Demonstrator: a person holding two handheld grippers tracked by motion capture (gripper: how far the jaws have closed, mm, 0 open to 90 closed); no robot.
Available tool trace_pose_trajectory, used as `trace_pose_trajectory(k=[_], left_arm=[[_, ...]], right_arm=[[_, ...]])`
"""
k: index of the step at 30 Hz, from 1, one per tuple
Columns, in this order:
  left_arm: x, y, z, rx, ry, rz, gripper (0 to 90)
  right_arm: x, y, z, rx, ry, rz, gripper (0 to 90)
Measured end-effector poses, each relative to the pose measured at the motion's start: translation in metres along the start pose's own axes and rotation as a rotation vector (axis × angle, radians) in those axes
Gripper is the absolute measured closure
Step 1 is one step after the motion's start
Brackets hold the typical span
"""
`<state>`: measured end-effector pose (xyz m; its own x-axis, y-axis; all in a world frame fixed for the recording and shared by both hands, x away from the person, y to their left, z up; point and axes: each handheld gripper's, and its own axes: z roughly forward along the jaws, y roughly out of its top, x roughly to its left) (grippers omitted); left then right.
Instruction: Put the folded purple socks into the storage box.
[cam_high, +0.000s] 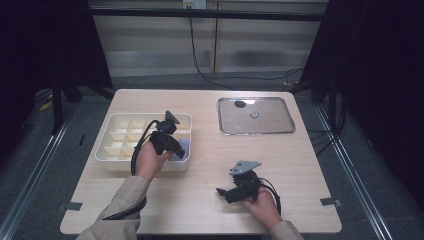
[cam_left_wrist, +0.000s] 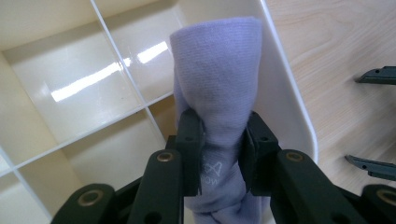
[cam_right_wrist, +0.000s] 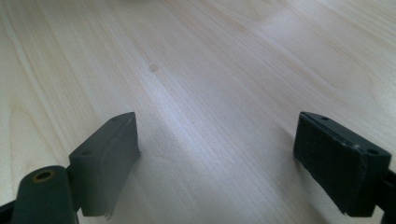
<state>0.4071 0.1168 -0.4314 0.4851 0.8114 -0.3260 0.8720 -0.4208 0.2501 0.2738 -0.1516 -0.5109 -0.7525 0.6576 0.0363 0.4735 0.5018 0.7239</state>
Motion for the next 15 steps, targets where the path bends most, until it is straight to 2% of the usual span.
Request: trace_pose_trajectory(k=[3, 5, 15], left_arm=[[-0.0011, -0.0002, 0.0014, -0.003, 0.001, -0.003, 72.3], [-0.0016, -0.0003, 0.0023, 0.002, 0.007, 0.011, 72.4], [-0.0035, -0.0004, 0.0075, 0.014, 0.008, 0.006, 72.3]], right_arm=[[0.0, 0.0, 0.0, 0.0, 0.0, 0.0, 13.5], [0.0, 0.0, 0.0, 0.0, 0.0, 0.0, 13.5], [-0.0001, -0.0001, 0.0001, -0.001, -0.001, -0.003, 13.5]])
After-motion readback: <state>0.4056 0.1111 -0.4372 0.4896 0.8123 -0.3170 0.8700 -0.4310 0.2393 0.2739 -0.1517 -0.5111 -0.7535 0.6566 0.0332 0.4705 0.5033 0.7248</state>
